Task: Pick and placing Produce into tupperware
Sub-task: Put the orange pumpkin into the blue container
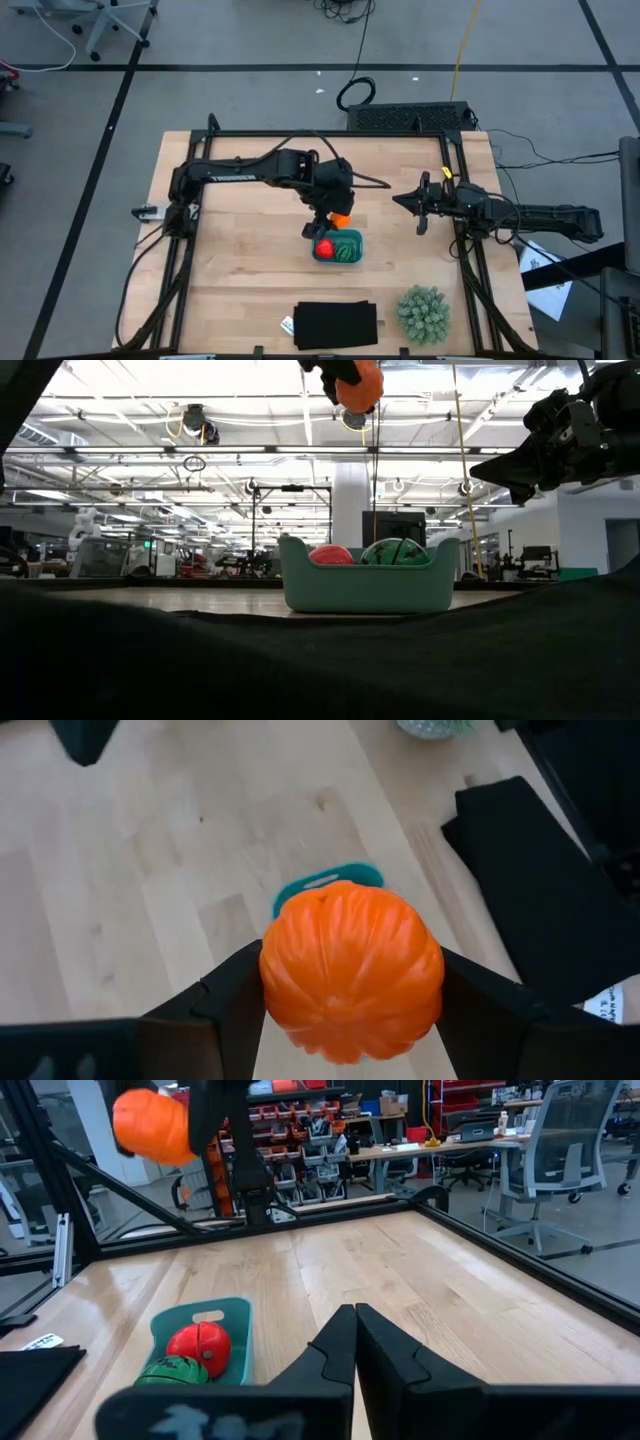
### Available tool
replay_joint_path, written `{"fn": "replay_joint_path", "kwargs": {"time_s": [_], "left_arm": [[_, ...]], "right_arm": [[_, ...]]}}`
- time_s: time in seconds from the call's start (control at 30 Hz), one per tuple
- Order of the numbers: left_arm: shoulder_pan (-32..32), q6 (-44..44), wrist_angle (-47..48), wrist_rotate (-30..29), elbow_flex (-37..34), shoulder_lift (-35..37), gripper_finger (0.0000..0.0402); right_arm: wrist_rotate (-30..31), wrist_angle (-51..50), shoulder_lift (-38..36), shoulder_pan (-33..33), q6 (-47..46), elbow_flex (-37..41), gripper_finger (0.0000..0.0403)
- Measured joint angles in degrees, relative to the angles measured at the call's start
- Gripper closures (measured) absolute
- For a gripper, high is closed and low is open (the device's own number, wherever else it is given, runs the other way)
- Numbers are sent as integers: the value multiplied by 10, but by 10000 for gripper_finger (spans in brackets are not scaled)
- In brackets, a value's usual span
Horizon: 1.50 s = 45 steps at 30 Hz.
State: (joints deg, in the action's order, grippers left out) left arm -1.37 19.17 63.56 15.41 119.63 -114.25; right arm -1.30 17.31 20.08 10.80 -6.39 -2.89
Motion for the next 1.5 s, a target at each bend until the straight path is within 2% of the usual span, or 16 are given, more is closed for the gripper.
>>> {"fn": "replay_joint_path", "kwargs": {"time_s": [0.3, 0.47, 0.57, 1.0, 1.27, 1.5], "left_arm": [[4, 50, -56, 56, -37, 1, 165], [11, 95, -89, 75, -76, 1, 165], [15, 114, -144, 92, -116, 2, 165], [-3, 83, -334, 92, -233, 1, 165], [-10, 29, -444, 96, -292, 1, 165], [-3, 96, -455, 95, -326, 1, 165]], "right_arm": [[0, 0, 0, 0, 0, 0, 403], [0, 0, 0, 0, 0, 0, 403], [0, 0, 0, 0, 0, 0, 403], [0, 1, 0, 0, 0, 0, 403], [0, 0, 0, 0, 0, 0, 403], [0, 0, 0, 0, 0, 0, 403]]}}
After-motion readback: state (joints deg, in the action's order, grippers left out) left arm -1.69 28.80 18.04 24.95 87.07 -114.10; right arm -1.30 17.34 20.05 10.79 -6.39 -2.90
